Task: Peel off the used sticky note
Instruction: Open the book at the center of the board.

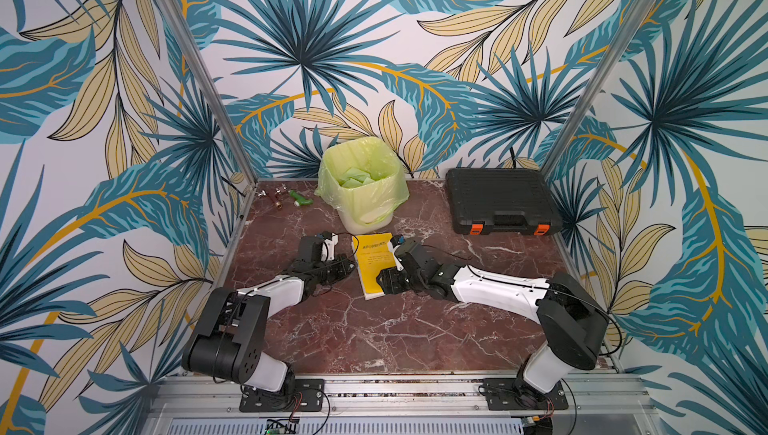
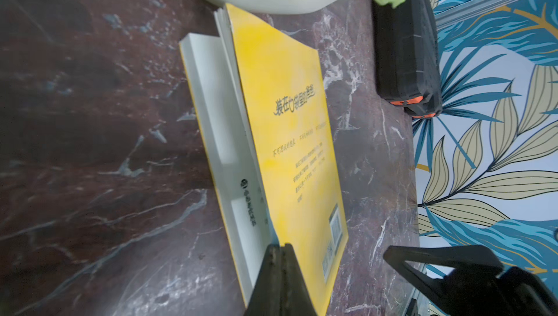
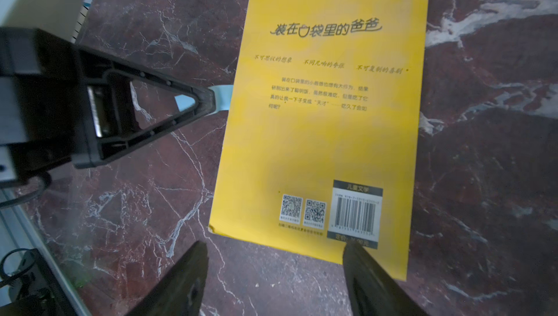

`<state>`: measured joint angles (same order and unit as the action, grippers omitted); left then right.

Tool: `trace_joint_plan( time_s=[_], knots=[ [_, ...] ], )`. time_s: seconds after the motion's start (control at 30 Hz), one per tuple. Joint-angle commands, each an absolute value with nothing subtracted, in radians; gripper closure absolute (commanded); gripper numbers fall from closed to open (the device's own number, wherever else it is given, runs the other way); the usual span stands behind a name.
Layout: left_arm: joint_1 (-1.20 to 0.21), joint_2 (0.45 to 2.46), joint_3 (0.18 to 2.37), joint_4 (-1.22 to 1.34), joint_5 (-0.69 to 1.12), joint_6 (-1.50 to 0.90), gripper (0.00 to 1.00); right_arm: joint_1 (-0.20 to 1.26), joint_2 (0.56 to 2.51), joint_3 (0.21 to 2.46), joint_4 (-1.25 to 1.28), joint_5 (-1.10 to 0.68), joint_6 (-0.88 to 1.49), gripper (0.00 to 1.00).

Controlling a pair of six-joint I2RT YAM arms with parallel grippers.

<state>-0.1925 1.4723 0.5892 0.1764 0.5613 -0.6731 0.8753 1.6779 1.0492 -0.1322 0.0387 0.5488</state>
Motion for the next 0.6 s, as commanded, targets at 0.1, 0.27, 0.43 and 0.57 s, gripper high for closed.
trace_joint_plan(
  time_s=[0.1,0.27,0.43,0.57],
  knots=[
    [-0.205,1.418,0.619,0.194,0.566,-0.681,1.00,0.970,1.721,1.137,-0.266,0.231,0.500,0.25],
    [-0.208,1.416,0.627,0.192,0.568,-0.681,1.00,1.037,1.763,1.206,-0.312,0.334,0.476,0.24],
    [-0.209,1.411,0.635,0.191,0.571,-0.683,1.00,1.090,1.820,1.279,-0.388,0.461,0.460,0.26],
    [-0.209,1.404,0.644,0.186,0.572,-0.683,1.00,1.148,1.880,1.357,-0.459,0.615,0.438,0.26]
  ],
)
